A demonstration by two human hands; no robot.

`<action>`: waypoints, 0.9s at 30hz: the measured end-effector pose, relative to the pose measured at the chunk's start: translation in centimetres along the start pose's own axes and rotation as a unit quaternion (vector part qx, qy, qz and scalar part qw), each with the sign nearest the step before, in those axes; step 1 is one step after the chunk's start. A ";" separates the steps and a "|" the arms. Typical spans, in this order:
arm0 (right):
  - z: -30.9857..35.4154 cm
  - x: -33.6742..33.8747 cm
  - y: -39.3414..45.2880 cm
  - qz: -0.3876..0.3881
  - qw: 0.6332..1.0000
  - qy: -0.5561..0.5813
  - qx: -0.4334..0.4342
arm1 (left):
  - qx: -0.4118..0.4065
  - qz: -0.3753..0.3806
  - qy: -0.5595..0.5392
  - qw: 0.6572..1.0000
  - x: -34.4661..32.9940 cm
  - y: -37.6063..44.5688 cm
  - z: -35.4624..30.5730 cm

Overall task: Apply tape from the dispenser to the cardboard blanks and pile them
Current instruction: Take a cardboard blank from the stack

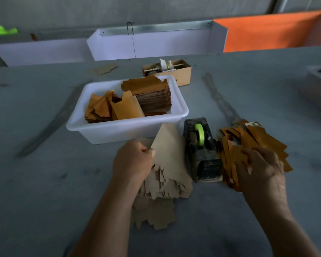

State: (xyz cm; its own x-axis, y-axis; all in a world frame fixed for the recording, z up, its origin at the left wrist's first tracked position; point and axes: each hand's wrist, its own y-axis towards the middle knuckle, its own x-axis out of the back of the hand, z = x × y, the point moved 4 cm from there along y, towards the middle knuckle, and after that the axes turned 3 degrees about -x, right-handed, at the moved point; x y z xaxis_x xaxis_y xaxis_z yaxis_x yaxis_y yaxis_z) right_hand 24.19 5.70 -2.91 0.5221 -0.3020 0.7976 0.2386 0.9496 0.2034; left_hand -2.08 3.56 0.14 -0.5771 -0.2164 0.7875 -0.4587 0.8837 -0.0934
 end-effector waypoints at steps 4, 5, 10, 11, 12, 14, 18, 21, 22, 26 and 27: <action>0.7 1.1 -1.0 -0.034 0.998 0.048 0.003 | -0.037 -0.075 0.022 0.996 1.1 -1.1 0.3; 0.9 1.4 -1.3 -0.043 0.997 0.059 0.006 | -0.060 -0.115 0.039 0.991 1.7 -1.6 0.2; 2.9 2.5 -3.1 -0.057 0.985 0.159 0.028 | -0.109 -0.201 -0.139 0.964 3.0 -4.5 -0.3; 3.4 2.4 -3.6 -0.036 0.981 0.191 0.020 | -0.069 -0.173 -0.227 0.956 2.6 -4.8 0.1; 3.9 2.2 -4.2 -0.009 0.975 0.220 0.012 | -0.026 -0.136 -0.309 0.941 2.1 -5.0 0.4; 5.1 1.6 -5.2 0.061 0.960 0.273 -0.006 | 0.036 -0.059 -0.433 0.899 1.0 -5.2 0.8; 7.0 0.1 -6.1 0.209 0.884 0.412 -0.075 | 0.056 0.020 -0.530 0.846 -0.4 -5.9 0.7; 7.1 -0.8 -5.9 0.240 0.830 0.484 -0.134 | 0.047 0.052 -0.505 0.860 -1.2 -6.4 0.8; 7.0 -1.0 -5.8 0.240 0.827 0.488 -0.142 | 0.038 0.066 -0.487 0.870 -1.3 -6.4 0.8; 6.5 -1.5 -5.8 0.267 0.815 0.495 -0.139 | 0.015 0.143 -0.432 0.890 -1.1 -6.2 0.4; 6.4 -1.7 -6.0 0.279 0.810 0.496 -0.140 | 0.017 0.157 -0.422 0.893 -1.0 -6.1 0.1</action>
State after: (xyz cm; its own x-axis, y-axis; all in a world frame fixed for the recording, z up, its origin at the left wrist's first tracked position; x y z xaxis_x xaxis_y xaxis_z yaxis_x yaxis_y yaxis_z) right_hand 16.63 1.09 -1.81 0.9807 0.1167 -0.1566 -0.1572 0.9476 -0.2783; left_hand 1.28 -1.68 -0.16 -0.9780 -0.2080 -0.0185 -0.1963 0.9459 -0.2584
